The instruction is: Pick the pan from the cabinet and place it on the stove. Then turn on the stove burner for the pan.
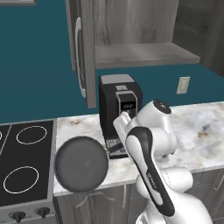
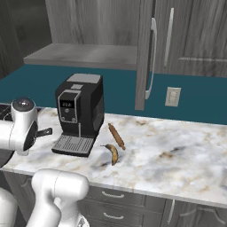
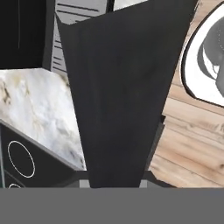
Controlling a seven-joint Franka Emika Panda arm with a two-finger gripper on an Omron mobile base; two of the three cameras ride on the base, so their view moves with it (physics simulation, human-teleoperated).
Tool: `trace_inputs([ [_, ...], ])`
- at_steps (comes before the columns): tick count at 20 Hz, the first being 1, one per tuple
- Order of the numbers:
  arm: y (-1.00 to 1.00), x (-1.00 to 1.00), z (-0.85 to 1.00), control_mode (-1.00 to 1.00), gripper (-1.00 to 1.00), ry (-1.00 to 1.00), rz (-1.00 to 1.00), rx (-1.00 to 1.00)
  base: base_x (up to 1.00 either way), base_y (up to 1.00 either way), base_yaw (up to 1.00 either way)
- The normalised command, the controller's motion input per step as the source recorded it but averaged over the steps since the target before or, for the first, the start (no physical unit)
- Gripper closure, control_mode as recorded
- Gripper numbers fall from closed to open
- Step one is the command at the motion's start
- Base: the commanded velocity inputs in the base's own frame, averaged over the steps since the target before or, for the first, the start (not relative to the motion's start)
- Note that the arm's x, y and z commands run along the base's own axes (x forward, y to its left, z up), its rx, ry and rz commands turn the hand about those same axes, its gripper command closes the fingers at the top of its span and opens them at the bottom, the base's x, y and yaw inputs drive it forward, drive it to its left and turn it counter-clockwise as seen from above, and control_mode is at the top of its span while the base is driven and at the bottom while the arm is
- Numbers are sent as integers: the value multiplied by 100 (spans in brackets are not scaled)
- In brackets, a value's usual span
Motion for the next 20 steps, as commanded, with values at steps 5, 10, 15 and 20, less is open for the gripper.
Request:
trace_inputs([
  [5, 31, 0, -52, -100, 100, -8, 8, 17, 0, 0, 0],
  [10, 33, 0, -38, -100, 100, -2, 3, 17, 0, 0, 0],
  [15, 38, 3, -22, -100, 100, 0, 0, 11, 0, 0, 0],
  [20, 39, 10, -20, -100, 100, 0, 0, 3, 0, 0, 0],
])
